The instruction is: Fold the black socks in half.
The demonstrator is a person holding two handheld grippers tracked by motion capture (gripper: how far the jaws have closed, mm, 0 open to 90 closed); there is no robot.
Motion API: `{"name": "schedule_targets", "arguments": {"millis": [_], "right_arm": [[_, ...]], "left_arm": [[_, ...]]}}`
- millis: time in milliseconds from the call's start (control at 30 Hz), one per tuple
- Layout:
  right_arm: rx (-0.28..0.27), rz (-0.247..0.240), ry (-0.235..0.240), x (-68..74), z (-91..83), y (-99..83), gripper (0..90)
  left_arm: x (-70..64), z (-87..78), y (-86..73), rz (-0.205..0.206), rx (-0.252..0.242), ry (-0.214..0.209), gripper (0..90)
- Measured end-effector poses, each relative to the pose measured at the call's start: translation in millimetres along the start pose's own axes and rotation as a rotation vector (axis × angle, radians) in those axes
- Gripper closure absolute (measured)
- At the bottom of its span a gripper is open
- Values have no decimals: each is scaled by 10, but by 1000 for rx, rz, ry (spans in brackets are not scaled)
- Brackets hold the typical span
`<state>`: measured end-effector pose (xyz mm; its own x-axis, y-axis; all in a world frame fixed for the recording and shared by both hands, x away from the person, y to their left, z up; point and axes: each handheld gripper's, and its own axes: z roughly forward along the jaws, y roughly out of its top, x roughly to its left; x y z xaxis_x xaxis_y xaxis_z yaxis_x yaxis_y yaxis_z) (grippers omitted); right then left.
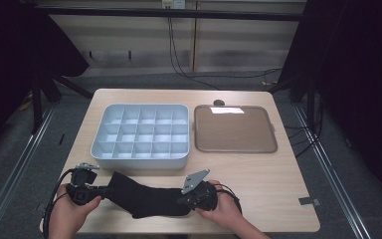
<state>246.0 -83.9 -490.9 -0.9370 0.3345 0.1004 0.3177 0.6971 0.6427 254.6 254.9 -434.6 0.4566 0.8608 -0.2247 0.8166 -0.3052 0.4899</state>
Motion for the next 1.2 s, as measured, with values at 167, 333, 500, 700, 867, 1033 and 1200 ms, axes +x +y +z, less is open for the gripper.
{"name": "schedule_targets", "arguments": {"millis": [167, 333, 500, 700, 867, 1033, 1200], "right_arm": [[-8, -7, 4, -2, 15, 10, 900], [-9, -5, 7, -4, 16, 9, 900], [-10, 2, 3, 8, 19, 10, 900], [-11, -8, -1, 12, 29, 20, 900], [-12, -11, -2, 18, 34, 24, 900], [-17, -1, 5, 18, 40, 24, 900], [-22, -5, 4, 19, 53, 33, 900]], "left_arm": [[-85, -72, 70, 24, -33, -13, 773], [-219, -107, 131, 57, -39, -29, 773], [-417, -123, 200, 97, -37, -36, 773], [-596, -77, 260, 153, -16, -68, 773], [-609, 0, 265, 151, -2, -92, 773], [-618, -4, 279, 152, -8, -99, 772], [-644, 5, 288, 154, -14, -120, 772]]}}
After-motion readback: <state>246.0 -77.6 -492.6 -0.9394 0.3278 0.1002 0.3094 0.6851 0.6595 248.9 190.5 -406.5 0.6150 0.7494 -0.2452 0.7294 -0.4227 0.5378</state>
